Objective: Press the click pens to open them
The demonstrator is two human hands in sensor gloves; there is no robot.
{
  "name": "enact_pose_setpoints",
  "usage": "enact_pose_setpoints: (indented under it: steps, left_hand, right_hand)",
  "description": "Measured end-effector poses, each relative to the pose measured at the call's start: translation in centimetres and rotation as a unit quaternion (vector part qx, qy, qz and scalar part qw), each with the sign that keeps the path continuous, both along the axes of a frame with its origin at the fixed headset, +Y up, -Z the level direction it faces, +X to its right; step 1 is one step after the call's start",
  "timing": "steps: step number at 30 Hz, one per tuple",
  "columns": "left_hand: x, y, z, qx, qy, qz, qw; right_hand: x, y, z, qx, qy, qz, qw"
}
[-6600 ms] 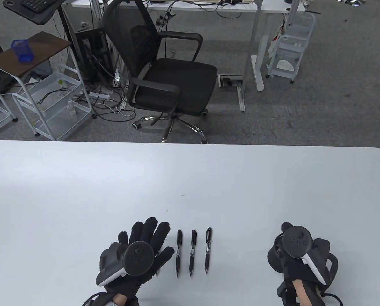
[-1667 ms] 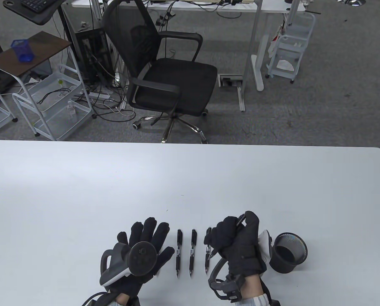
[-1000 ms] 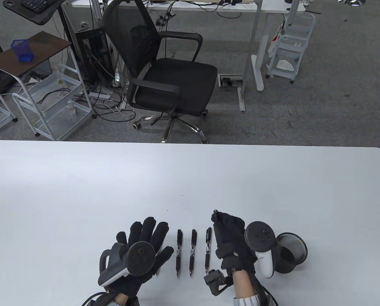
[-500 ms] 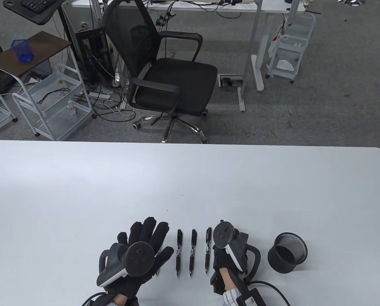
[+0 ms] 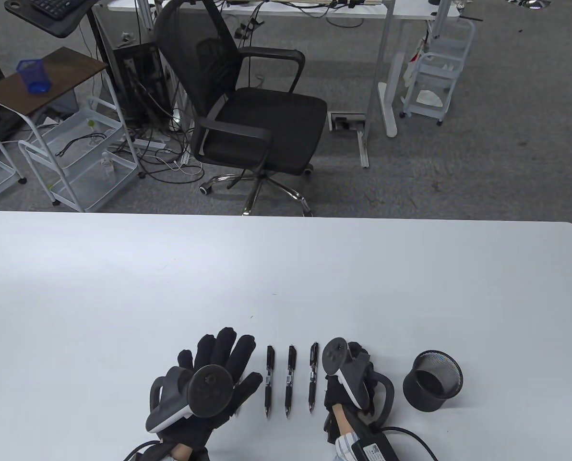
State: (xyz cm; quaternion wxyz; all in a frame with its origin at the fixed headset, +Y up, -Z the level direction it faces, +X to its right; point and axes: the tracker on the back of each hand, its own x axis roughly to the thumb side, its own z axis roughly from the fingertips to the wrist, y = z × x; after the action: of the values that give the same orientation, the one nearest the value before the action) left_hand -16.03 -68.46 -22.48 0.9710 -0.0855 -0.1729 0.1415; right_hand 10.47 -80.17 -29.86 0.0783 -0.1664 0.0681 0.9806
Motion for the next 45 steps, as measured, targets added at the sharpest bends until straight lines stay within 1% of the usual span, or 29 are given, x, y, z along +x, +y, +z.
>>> enact_pose_setpoints:
  steps: [5, 7, 8, 13, 17, 18, 19, 22, 24, 25, 30, 34, 36, 42, 45]
  left_hand:
    - [0.0, 0.0, 0.0, 0.000, 0.000, -0.002, 1.000]
    - [0.1, 0.0, 0.0, 0.000, 0.000, -0.002, 1.000]
    - [0.1, 0.0, 0.0, 0.000, 0.000, -0.002, 1.000]
    - [0.2, 0.0, 0.0, 0.000, -0.001, -0.005, 1.000]
    - [0.2, 0.0, 0.0, 0.002, -0.001, -0.005, 1.000]
    - [0.2, 0.0, 0.1, 0.002, -0.001, -0.005, 1.000]
    - [0.2, 0.0, 0.1, 0.004, 0.000, -0.005, 1.000]
    - [0.2, 0.0, 0.1, 0.008, 0.000, -0.005, 1.000]
    - [0.2, 0.0, 0.0, 0.010, 0.001, -0.006, 1.000]
    - [0.2, 0.0, 0.0, 0.011, 0.001, -0.007, 1.000]
    - [0.1, 0.1, 0.0, 0.019, 0.003, -0.007, 1.000]
    - [0.0, 0.1, 0.0, 0.024, 0.002, -0.006, 1.000]
    - [0.1, 0.0, 0.0, 0.026, 0.002, -0.008, 1.000]
    - [0.1, -0.2, -0.1, 0.031, 0.002, -0.013, 0.999]
    - [0.2, -0.3, -0.1, 0.031, -0.001, -0.015, 0.999]
  right_hand:
    - [0.1, 0.2, 0.1, 0.004, 0.000, -0.015, 1.000]
    - [0.3, 0.9, 0.2, 0.000, 0.003, -0.040, 0.999]
    - [0.4, 1.2, 0.3, 0.007, 0.004, -0.051, 0.999]
    - [0.6, 5.4, 1.4, 0.098, 0.038, -0.113, 0.988]
    - [0.6, 9.2, 2.7, 0.181, 0.098, -0.175, 0.963]
    - [0.6, 9.8, 3.0, 0.194, 0.107, -0.183, 0.958]
    - [0.5, 10.6, 3.3, 0.211, 0.135, -0.192, 0.949]
    - [0.1, 11.9, 4.1, 0.238, 0.216, -0.194, 0.927]
    - [-0.3, 12.3, 4.5, 0.240, 0.259, -0.182, 0.918]
    - [-0.7, 12.4, 4.6, 0.231, 0.285, -0.169, 0.915]
    - [-1.9, 12.1, 4.8, 0.210, 0.339, -0.141, 0.906]
    - [-2.4, 11.4, 4.8, 0.189, 0.388, -0.149, 0.890]
    - [-2.6, 11.0, 4.7, 0.180, 0.402, -0.148, 0.886]
    - [-3.4, 9.9, 4.4, 0.147, 0.425, -0.131, 0.883]
    - [-3.6, 9.7, 4.4, 0.146, 0.426, -0.127, 0.884]
